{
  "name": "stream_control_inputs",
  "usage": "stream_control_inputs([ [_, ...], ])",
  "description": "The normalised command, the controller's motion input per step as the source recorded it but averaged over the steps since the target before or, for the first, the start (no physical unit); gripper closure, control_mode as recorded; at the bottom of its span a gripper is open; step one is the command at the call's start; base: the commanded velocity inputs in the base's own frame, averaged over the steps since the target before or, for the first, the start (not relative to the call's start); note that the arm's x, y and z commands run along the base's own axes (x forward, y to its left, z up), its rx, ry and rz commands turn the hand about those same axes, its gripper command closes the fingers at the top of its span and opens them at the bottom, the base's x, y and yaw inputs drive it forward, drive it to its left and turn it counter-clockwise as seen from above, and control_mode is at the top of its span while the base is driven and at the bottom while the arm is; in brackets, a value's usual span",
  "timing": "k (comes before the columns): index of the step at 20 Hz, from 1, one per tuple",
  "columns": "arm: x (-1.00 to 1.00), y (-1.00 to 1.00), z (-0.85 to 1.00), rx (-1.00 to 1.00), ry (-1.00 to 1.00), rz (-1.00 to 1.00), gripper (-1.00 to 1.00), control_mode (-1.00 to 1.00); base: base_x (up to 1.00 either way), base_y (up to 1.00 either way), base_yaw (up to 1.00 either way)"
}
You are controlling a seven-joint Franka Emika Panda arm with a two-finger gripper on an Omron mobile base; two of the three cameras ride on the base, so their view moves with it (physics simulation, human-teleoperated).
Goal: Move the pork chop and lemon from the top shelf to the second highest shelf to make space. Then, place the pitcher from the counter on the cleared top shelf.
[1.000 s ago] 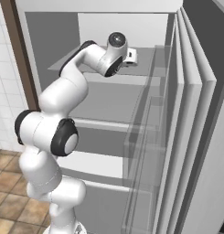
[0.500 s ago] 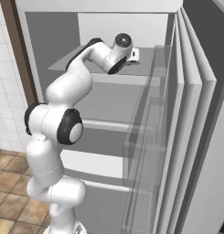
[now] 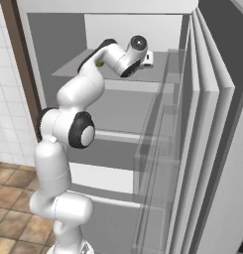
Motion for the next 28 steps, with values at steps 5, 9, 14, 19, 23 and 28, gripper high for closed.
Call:
stream_control_inputs([
  [5, 0.16, 0.0, -0.08, 0.0, 0.0, 0.0, 1.0, -1.0, 0.0, 0.0, 0.0],
  [9, -0.01, 0.0, 0.0, 0.0, 0.0, 0.0, 1.0, -1.0, 0.0, 0.0, 0.0],
  [14, -0.6, 0.2, -0.02, 0.0, -0.1, 0.0, 1.0, -1.0, 0.0, 0.0, 0.0],
  [19, -0.83, 0.52, -0.01, -0.02, -0.24, 0.0, 1.0, -1.0, 0.0, 0.0, 0.0],
  [23, -1.0, 0.55, 0.0, -0.05, -0.17, 0.0, 1.0, -1.0, 0.0, 0.0, 0.0],
  [28, -1.0, 0.36, 0.16, -0.1, 0.0, 0.01, 1.0, -1.0, 0.0, 0.0, 0.0],
])
